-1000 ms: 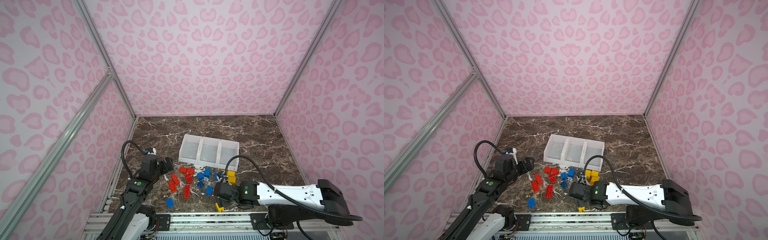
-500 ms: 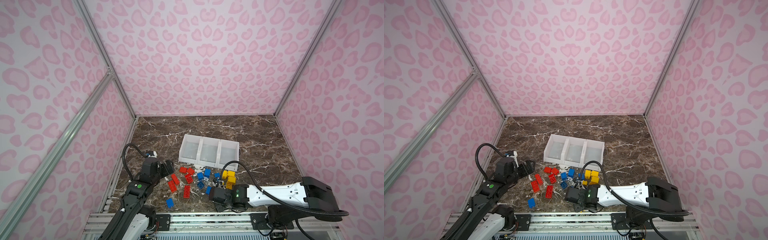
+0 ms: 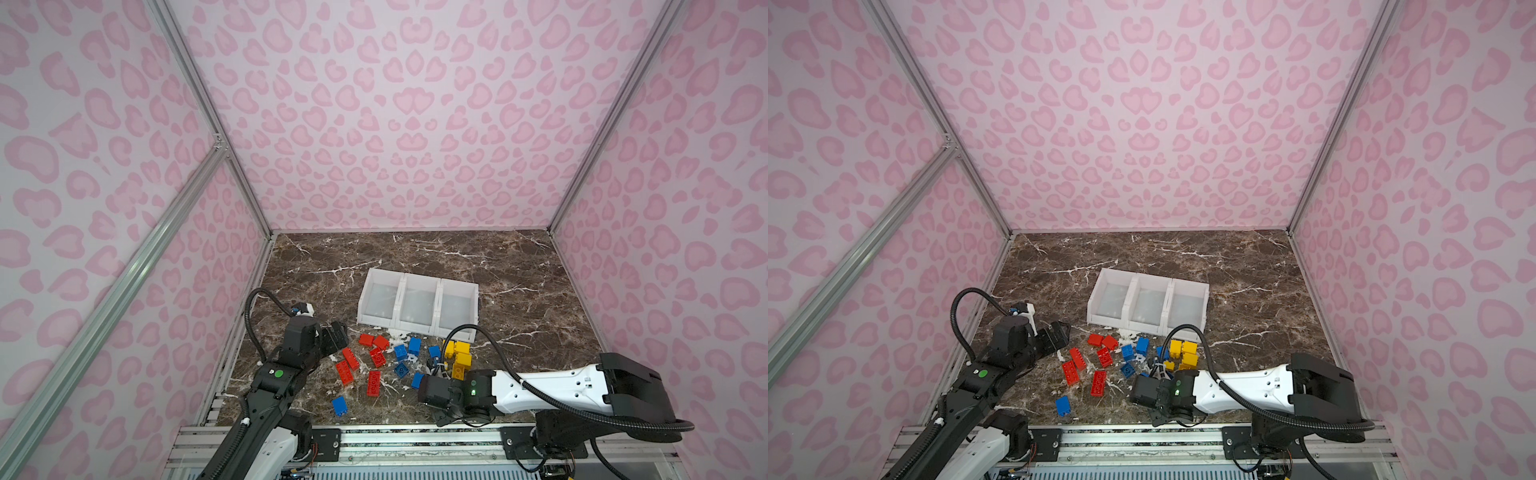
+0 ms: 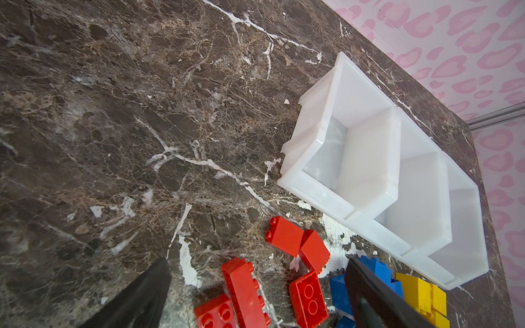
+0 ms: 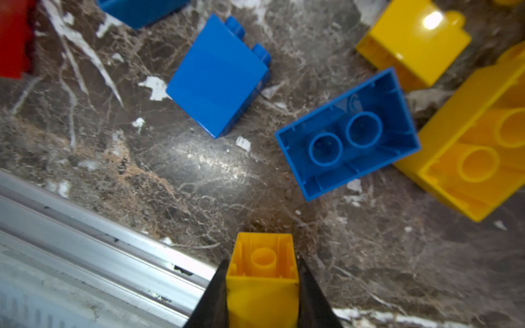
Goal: Sort the legos into containers by color
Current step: 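Carry the yellow brick into the farthest compartment and release it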
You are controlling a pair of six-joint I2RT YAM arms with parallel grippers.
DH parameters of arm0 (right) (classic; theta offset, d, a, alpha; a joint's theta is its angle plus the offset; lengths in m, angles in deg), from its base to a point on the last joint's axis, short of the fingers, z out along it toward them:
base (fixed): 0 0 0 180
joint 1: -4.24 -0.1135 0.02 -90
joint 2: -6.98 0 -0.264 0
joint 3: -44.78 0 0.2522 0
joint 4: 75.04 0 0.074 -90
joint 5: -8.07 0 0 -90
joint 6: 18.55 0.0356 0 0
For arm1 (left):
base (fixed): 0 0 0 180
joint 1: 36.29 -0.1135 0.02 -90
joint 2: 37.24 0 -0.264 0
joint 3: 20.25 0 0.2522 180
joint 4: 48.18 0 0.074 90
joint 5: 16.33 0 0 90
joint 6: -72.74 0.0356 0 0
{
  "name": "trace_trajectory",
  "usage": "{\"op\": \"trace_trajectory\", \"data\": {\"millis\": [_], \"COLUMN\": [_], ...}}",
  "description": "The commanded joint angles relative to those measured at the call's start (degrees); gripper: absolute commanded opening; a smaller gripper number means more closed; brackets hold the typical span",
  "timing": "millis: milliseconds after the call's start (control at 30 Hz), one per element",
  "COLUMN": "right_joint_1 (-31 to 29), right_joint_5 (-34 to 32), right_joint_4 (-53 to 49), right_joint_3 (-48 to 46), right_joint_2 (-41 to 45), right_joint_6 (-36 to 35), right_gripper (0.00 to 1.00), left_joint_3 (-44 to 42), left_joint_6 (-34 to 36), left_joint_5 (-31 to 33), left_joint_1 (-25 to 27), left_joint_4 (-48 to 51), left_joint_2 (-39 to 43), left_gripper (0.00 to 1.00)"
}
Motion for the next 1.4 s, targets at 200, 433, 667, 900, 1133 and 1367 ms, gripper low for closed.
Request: {"op": "trace_trajectory", "data": {"millis": [200,433,667,900,1133,1367], "right_joint_1": [15.5,32.7,42.9,45.2,46.1,46.4], "right_joint_5": [-5.0,-4.6,-1.6,-1.6,-1.4,-0.8], "right_joint_4": [-8.7,-5.3,0.4,0.9,0.3,-0.9], "right_joint_3": [11.6,19.3,20.5,24.7,26.0,26.1], "right_joint_2": [3.5,-0.5,-10.2,-17.7,-18.5,-13.8], "right_joint_6": [-17.9,-30.7,-33.2,-33.9,-34.4,-34.1], "right_gripper": [0.31,0.31,0.3,0.36,0.72,0.76], "left_joint_3": [0.2,0.2,-1.9,-1.6,-1.8,-1.5], "left_joint_6": [-0.7,-1.7,-2.4,-2.3,-2.4,-1.5], "left_joint_5": [0.2,1.3,0.0,-0.5,-0.5,-1.0], "left_joint_1": [-0.1,-0.1,-0.1,-0.1,0.0,0.4], "left_joint_4": [1.0,3.1,1.6,1.9,1.8,1.8], "left_joint_2": [0.1,3.0,5.6,3.2,2.5,2.1], "left_gripper": [0.97,0.97,0.97,0.97,0.97,0.98]}}
